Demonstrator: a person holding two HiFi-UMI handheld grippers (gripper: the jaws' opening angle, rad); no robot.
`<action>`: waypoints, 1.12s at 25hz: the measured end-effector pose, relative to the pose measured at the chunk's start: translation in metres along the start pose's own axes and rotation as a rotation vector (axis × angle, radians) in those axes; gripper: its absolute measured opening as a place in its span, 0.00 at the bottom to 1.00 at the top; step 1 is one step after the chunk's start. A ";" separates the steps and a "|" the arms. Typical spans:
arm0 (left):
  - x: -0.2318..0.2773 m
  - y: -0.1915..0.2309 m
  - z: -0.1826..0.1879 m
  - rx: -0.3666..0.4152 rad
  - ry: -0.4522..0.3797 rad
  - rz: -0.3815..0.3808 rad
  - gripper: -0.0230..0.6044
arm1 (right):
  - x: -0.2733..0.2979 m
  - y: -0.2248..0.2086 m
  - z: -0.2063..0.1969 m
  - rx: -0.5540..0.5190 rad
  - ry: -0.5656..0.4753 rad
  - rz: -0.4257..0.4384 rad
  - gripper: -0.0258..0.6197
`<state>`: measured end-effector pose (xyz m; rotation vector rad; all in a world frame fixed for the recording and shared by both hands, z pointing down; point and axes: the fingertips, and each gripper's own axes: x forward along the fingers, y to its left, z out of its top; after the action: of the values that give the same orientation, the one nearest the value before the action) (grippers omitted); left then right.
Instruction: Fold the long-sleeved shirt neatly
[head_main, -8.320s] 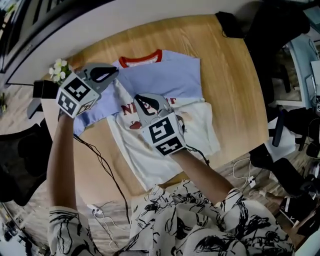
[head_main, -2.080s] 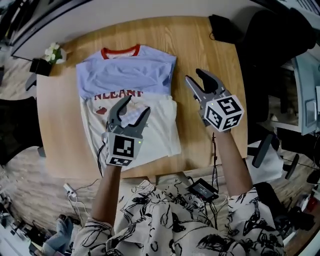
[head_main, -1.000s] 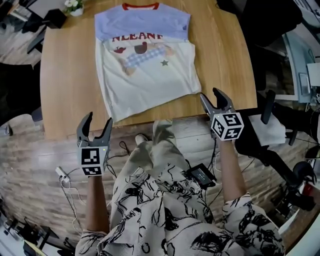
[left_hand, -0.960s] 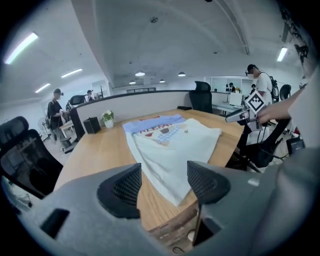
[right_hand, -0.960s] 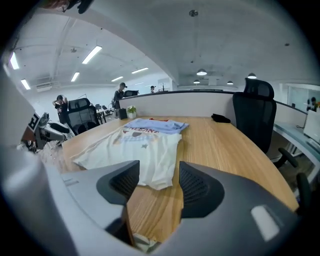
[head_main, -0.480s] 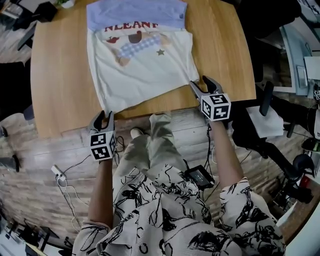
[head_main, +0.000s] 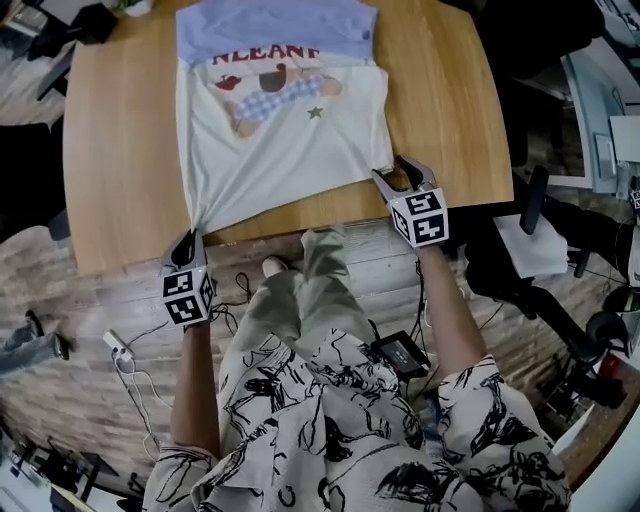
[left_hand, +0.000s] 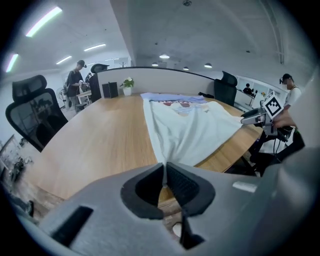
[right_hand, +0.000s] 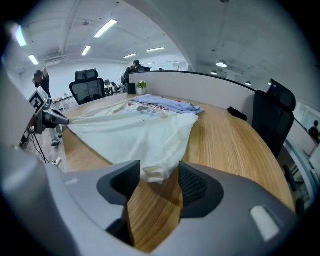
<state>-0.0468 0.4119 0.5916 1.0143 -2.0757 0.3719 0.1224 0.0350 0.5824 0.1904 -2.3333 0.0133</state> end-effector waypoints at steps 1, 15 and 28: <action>0.000 0.003 0.000 0.005 0.002 0.001 0.08 | 0.002 0.004 0.002 -0.020 -0.001 0.002 0.43; 0.004 0.004 0.002 0.070 0.014 0.008 0.08 | 0.002 0.011 0.008 -0.653 0.136 -0.054 0.31; -0.012 0.014 0.008 0.000 -0.021 -0.001 0.08 | -0.040 -0.030 0.015 0.125 -0.109 0.027 0.10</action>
<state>-0.0569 0.4229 0.5780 1.0238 -2.0936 0.3621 0.1435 0.0100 0.5418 0.2277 -2.4453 0.1666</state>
